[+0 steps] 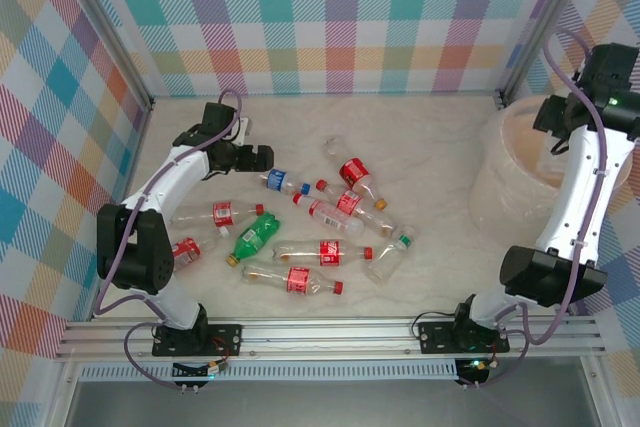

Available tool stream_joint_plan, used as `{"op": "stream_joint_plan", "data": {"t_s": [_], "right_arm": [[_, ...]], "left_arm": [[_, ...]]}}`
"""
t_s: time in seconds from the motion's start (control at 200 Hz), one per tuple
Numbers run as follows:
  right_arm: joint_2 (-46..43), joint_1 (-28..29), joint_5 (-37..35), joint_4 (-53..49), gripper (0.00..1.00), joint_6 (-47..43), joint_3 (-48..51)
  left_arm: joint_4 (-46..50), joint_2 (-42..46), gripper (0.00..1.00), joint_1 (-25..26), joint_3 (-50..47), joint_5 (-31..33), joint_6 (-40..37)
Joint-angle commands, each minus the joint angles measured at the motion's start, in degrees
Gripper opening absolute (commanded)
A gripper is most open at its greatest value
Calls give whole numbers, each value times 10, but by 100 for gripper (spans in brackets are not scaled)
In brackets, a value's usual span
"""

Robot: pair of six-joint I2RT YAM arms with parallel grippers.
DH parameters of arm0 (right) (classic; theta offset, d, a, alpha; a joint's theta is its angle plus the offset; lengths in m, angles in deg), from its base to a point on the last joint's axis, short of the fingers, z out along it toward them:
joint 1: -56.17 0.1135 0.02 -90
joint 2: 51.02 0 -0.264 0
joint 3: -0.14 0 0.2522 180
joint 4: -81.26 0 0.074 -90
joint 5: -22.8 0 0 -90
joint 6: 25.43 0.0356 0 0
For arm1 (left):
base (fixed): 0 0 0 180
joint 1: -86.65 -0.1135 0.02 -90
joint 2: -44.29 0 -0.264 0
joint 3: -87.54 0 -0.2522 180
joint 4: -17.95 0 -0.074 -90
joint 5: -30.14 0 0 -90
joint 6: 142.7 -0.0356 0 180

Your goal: Put the plastic bottles in the bin

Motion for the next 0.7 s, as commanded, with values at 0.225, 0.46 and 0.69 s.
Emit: {"op": "stream_joint_plan", "data": {"t_s": [0.225,0.46,0.69], "right_arm": [[-50,7,148,76,56,31,166],[-53,67,261,119,56,71,237],[-13,163,251,163,56,103,257]], "left_arm": [[4,6,100,4,8,-18,13],[9,0,100,4,11,-19,14],[12,-1,100,4,18,-23,12]]}}
